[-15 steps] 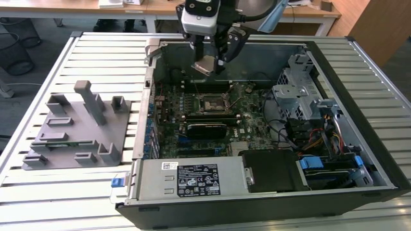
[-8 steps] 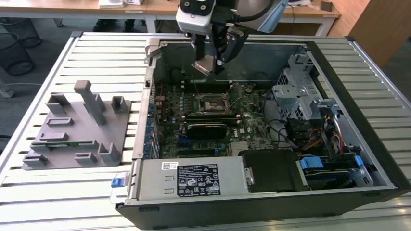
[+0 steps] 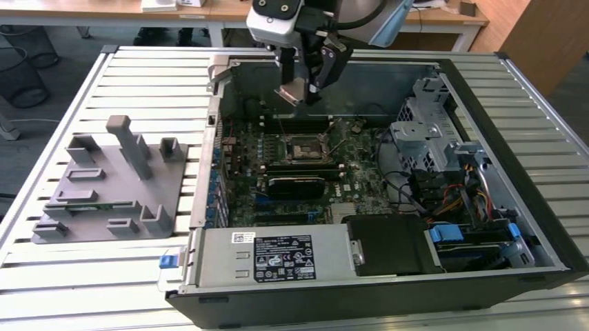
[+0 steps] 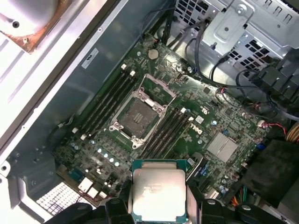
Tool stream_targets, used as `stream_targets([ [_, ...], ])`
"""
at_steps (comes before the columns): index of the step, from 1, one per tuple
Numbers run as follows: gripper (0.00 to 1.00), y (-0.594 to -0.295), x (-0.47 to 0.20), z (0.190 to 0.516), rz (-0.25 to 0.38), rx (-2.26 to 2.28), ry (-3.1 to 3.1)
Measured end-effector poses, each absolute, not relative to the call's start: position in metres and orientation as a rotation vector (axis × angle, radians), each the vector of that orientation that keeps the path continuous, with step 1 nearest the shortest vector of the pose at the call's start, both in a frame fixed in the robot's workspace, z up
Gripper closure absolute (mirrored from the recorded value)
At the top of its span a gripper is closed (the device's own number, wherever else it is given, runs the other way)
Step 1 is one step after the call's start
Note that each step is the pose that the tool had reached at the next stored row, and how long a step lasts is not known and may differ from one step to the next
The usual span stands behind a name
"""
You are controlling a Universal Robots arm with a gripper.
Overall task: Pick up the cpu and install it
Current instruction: 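Place the cpu into insertion slot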
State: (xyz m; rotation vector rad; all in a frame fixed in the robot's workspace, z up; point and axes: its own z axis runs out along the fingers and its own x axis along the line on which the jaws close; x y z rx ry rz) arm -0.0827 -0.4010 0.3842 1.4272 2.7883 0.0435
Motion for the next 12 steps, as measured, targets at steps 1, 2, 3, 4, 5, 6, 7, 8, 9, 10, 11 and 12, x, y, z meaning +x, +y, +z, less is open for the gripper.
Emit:
stream_targets([
  [1, 0.46, -0.4005, -0.0827, 0.3841, 0.043, 1.436, 2.784],
  [2, 0.46, -0.4001, -0.0827, 0.3841, 0.043, 1.442, 2.780],
  [3, 0.46, -0.3996, -0.0827, 0.3841, 0.043, 1.448, 2.777],
  [4, 0.46, -0.3990, -0.0827, 0.3841, 0.043, 1.453, 2.775],
  [5, 0.46, -0.3984, -0.0827, 0.3840, 0.043, 1.458, 2.772],
  [6, 0.46, -0.3978, -0.0827, 0.3839, 0.043, 1.463, 2.769],
  [7, 0.46, -0.3974, -0.0827, 0.3837, 0.043, 1.471, 2.765],
  [8, 0.46, -0.3972, -0.0827, 0.3835, 0.043, 1.483, 2.758],
  [9, 0.46, -0.3972, -0.0828, 0.3832, 0.043, 1.500, 2.749],
  [10, 0.46, -0.3972, -0.0828, 0.3829, 0.043, 1.525, 2.735],
  [11, 0.46, -0.3971, -0.0828, 0.3825, 0.043, 1.549, 2.721],
  [12, 0.46, -0.3971, -0.0828, 0.3821, 0.042, 1.574, 2.707],
])
